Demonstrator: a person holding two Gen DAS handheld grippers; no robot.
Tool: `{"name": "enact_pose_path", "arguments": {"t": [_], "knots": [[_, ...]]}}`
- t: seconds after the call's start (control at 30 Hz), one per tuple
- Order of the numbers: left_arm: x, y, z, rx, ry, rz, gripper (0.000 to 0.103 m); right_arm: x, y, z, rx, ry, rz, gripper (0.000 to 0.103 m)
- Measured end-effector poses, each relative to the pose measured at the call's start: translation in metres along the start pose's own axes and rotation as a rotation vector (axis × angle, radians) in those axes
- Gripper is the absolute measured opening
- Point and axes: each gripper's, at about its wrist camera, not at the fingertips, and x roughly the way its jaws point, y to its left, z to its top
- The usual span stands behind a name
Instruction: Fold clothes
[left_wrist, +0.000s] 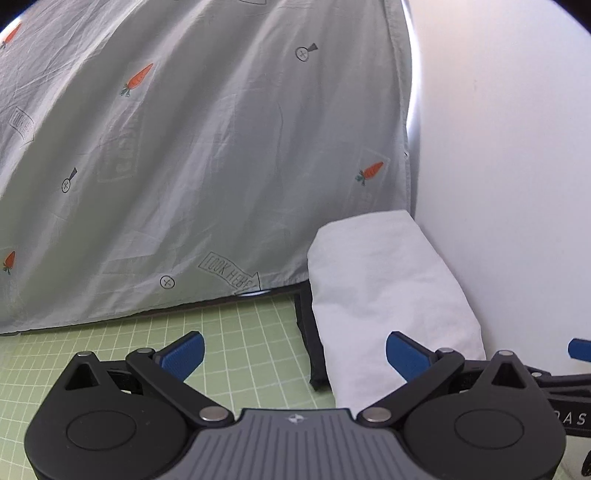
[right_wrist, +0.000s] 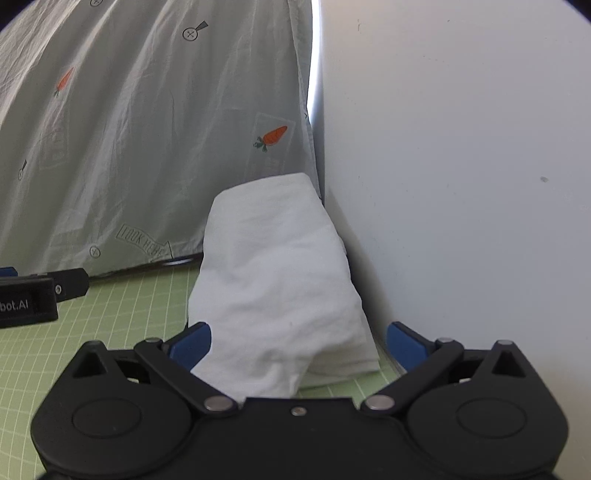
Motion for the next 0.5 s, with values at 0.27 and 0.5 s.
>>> {"name": "enact_pose_path", "arguments": {"t": [0.27, 0.5], "knots": [[-0.036, -0.011, -0.040, 0.021, 0.075, -0.069, 0.103, -0.041, -0.011, -0.040, 0.024, 0.059, -0.027, 0.103], [-0.055, -0.017, -0.056, 0.037, 0.107, -0.097, 0.103, -0.060, -0.017, -0.059, 0.030, 0.077, -0.047, 0.102]]}}
